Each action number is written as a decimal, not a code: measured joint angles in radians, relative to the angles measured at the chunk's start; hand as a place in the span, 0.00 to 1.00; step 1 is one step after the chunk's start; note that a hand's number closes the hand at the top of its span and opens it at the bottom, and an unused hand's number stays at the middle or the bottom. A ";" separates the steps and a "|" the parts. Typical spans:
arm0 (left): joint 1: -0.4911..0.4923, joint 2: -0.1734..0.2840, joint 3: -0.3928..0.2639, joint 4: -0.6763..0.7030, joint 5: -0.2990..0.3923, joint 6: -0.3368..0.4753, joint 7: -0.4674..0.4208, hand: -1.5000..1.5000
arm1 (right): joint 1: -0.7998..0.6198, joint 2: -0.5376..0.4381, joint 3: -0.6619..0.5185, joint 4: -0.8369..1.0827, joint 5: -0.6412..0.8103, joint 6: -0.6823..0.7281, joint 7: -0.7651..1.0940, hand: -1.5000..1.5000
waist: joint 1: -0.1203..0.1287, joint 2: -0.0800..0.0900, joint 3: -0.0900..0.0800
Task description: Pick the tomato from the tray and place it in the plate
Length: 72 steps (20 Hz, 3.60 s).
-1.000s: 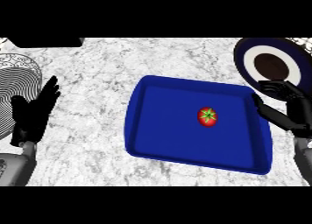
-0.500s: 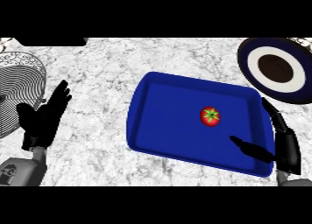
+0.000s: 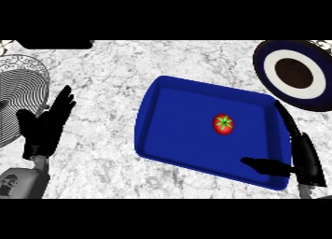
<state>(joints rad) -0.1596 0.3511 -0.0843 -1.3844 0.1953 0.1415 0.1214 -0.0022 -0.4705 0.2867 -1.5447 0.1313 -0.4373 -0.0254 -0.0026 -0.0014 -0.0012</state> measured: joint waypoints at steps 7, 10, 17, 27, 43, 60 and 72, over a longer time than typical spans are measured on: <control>-0.017 -0.006 0.026 0.005 -0.005 -0.022 0.012 0.50 | -0.074 -0.013 0.067 -0.028 0.103 0.108 0.260 0.00 | 0.004 0.001 0.000; -0.016 -0.018 0.022 -0.016 -0.016 -0.017 0.030 0.50 | -0.104 -0.016 0.093 -0.032 0.169 0.144 0.360 0.00 | 0.005 0.001 0.000; -0.035 -0.037 0.041 0.019 -0.036 -0.035 0.023 0.50 | -0.191 0.000 0.103 0.027 0.241 0.281 0.504 0.00 | 0.006 0.001 0.001; -0.005 -0.067 0.072 -0.047 -0.080 -0.056 0.065 0.50 | -0.264 0.118 0.053 0.135 0.334 0.423 0.545 0.00 | 0.006 0.001 0.001; -0.028 -0.097 0.147 0.013 -0.120 -0.124 0.031 0.50 | -0.365 0.238 -0.033 0.339 0.489 0.550 0.488 1.00 | 0.003 -0.004 -0.004; -0.031 -0.134 0.132 -0.013 -0.155 -0.121 0.040 0.50 | -0.723 0.330 -0.181 0.566 0.438 0.604 0.350 1.00 | 0.030 0.007 0.000; -0.025 -0.131 0.143 -0.015 -0.154 -0.122 0.060 0.50 | -0.931 0.231 -0.264 0.606 0.653 0.196 0.406 1.00 | 0.011 0.001 0.001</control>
<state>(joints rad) -0.1842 0.2202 0.0587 -1.3993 0.0416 0.0191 0.1818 -0.9336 -0.2396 0.0231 -0.9383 0.7840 -0.2416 0.3803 0.0085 -0.0002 -0.0004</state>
